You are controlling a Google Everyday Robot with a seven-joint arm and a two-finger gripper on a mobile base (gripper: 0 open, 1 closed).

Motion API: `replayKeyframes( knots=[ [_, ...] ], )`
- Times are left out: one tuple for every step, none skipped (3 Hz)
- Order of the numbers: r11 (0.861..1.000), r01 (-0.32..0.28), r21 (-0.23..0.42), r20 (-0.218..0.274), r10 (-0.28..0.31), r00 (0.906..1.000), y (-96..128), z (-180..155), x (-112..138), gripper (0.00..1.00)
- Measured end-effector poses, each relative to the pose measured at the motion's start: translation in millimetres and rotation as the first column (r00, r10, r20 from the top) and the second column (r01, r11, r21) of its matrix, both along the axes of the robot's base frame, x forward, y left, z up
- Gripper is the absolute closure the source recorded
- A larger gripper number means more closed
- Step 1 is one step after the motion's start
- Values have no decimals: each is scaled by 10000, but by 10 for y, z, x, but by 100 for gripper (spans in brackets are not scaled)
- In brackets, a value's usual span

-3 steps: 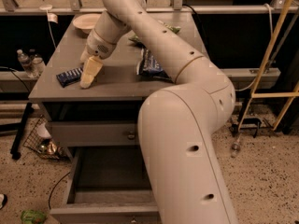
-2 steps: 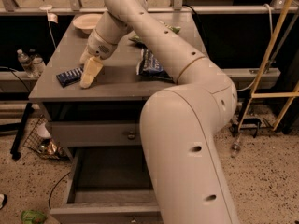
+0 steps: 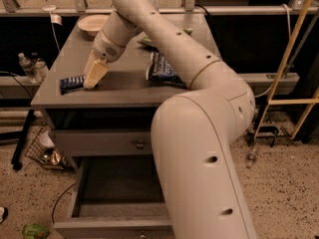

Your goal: Place rxbar blueberry into middle drawer

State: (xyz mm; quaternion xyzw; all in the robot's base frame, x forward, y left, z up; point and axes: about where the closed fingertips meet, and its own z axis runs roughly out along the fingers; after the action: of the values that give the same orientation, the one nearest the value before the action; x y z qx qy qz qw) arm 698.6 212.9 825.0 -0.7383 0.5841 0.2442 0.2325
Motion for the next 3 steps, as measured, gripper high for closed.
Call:
replayKeyframes(
  knots=[
    [9999, 40, 135, 53, -41, 10000, -29, 47, -5, 100],
    [9875, 539, 1479, 640, -639, 9959, -394, 475, -95, 100],
    [9791, 932, 1809, 1054, -1135, 9879, -699, 712, -313, 100]
  ],
)
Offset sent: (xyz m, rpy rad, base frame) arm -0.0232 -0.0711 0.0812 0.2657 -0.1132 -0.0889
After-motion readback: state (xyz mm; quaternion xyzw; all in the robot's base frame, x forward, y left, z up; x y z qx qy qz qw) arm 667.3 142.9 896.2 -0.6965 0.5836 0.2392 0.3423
